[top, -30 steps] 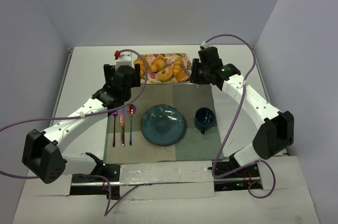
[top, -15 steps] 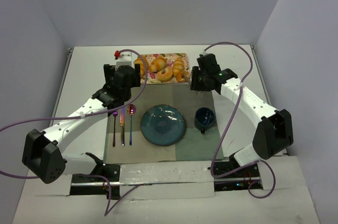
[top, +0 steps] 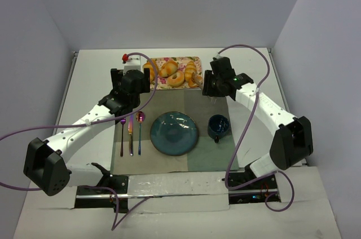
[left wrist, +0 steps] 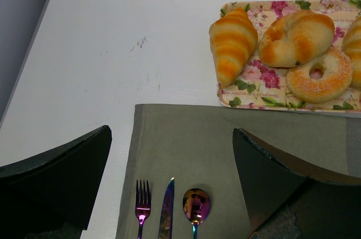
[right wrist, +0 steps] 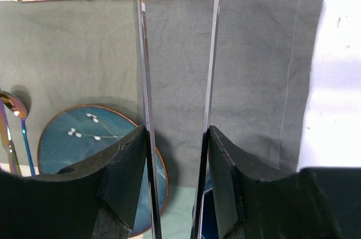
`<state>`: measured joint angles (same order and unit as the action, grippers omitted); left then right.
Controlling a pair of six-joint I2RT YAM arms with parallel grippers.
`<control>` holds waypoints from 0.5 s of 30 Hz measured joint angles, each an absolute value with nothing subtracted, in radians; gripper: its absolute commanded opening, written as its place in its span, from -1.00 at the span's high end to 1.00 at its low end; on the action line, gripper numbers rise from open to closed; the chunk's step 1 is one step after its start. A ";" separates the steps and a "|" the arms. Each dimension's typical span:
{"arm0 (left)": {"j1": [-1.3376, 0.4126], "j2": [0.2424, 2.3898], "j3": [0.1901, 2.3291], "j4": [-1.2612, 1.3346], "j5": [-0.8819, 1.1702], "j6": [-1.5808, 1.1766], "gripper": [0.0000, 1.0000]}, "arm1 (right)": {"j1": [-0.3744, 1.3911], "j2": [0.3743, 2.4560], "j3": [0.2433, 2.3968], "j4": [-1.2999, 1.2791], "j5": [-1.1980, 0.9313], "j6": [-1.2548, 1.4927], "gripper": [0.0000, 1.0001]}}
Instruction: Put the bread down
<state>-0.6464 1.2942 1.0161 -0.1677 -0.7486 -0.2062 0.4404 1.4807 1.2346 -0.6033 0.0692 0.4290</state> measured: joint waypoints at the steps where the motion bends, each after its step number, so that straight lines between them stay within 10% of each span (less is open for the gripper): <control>1: -0.646 1.294 1.016 -0.168 -0.749 -0.206 -0.98 | 0.440 1.482 1.235 -0.599 0.066 0.429 -0.06; 15: -0.646 1.294 1.016 -0.168 -0.749 -0.206 -0.98 | 0.441 1.549 1.235 -0.575 0.051 0.444 -0.07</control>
<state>-0.6464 1.2942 1.0161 -0.1677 -0.7486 -0.2062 0.4408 1.5494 1.2346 -0.5755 0.0513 0.4442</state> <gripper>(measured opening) 0.992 0.536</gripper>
